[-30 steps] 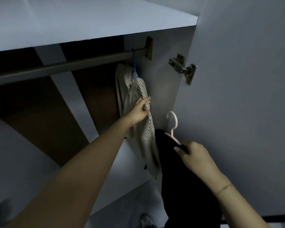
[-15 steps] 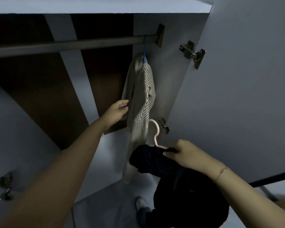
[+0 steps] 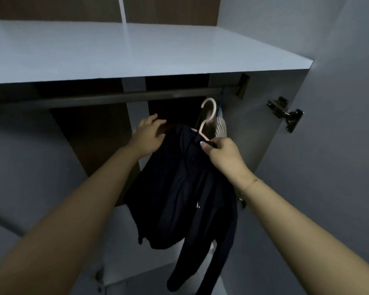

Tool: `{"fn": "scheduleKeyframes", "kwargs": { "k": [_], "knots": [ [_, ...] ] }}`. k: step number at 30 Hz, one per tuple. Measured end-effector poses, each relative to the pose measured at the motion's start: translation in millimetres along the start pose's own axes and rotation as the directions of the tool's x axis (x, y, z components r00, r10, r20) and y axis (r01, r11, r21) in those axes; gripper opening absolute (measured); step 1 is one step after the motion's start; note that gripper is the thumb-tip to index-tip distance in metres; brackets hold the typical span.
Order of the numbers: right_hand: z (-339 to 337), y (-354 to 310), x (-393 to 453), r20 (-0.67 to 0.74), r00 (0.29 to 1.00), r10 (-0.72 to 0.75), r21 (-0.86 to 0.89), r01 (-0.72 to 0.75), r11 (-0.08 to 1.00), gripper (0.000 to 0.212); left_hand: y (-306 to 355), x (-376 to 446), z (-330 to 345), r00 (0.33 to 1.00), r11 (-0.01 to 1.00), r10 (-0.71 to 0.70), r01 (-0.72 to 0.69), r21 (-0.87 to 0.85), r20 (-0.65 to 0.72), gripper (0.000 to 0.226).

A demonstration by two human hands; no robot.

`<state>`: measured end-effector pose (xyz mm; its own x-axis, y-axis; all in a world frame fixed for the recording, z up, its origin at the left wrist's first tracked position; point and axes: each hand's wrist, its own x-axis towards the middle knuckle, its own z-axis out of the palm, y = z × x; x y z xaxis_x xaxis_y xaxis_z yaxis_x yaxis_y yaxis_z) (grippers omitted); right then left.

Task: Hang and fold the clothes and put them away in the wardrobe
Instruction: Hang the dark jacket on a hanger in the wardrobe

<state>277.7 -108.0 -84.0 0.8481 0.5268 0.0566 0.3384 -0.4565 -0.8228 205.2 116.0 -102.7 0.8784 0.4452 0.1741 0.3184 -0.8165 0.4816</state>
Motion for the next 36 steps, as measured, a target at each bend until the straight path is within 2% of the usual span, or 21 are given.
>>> {"fn": "scheduleKeyframes", "kwargs": {
  "k": [3, 6, 9, 15, 21, 25, 27, 32, 34, 36],
  "knots": [
    [4, -19, 46, -0.07, 0.997, -0.015, 0.043, 0.018, 0.999, 0.025, -3, 29, -15, 0.998, 0.974, -0.014, 0.029, 0.227, -0.068, 0.062],
    [13, -23, 84, -0.155, 0.986, -0.057, -0.038, 0.052, 0.998, 0.026, -3, 41, -16, 0.983, 0.934, 0.029, 0.038, 0.356, -0.182, 0.071],
    [29, -15, 118, -0.173, 0.983, -0.062, -0.123, 0.041, 0.992, 0.032, -5, 44, -9, 0.954, 0.928, 0.1, 0.013, 0.372, -0.284, 0.069],
    [48, 25, 141, -0.039, 0.999, -0.011, -0.281, -0.001, 0.96, 0.03, -24, 36, -1, 0.977, 0.917, 0.123, -0.046, 0.395, -0.172, 0.077],
    [41, 35, 136, -0.086, 0.992, -0.097, -0.353, 0.061, 0.934, 0.032, -22, 18, 13, 0.989, 0.938, 0.051, -0.001, 0.346, -0.136, 0.077],
    [22, 36, 147, -0.212, 0.977, -0.014, -0.291, -0.049, 0.956, 0.027, -20, 6, 25, 0.992, 0.94, 0.054, -0.013, 0.34, -0.111, 0.076],
    [15, 40, 144, -0.172, 0.985, -0.023, -0.319, -0.034, 0.947, 0.029, -18, 0, 29, 0.995, 0.941, 0.042, -0.009, 0.339, -0.091, 0.076],
    [6, 58, 113, -0.056, 0.991, -0.118, -0.355, 0.091, 0.931, 0.054, -11, -21, 31, 0.998, 0.951, 0.029, -0.01, 0.31, -0.057, 0.075],
    [2, 61, 93, -0.003, 0.995, -0.1, -0.48, 0.087, 0.873, 0.066, -6, -34, 29, 0.998, 0.959, 0.02, -0.004, 0.283, -0.056, 0.074],
    [4, 65, 59, -0.007, 0.978, -0.209, -0.595, 0.164, 0.787, 0.07, -3, -52, 27, 0.999, 0.956, -0.017, 0.027, 0.293, -0.036, 0.073]
  ]
}}
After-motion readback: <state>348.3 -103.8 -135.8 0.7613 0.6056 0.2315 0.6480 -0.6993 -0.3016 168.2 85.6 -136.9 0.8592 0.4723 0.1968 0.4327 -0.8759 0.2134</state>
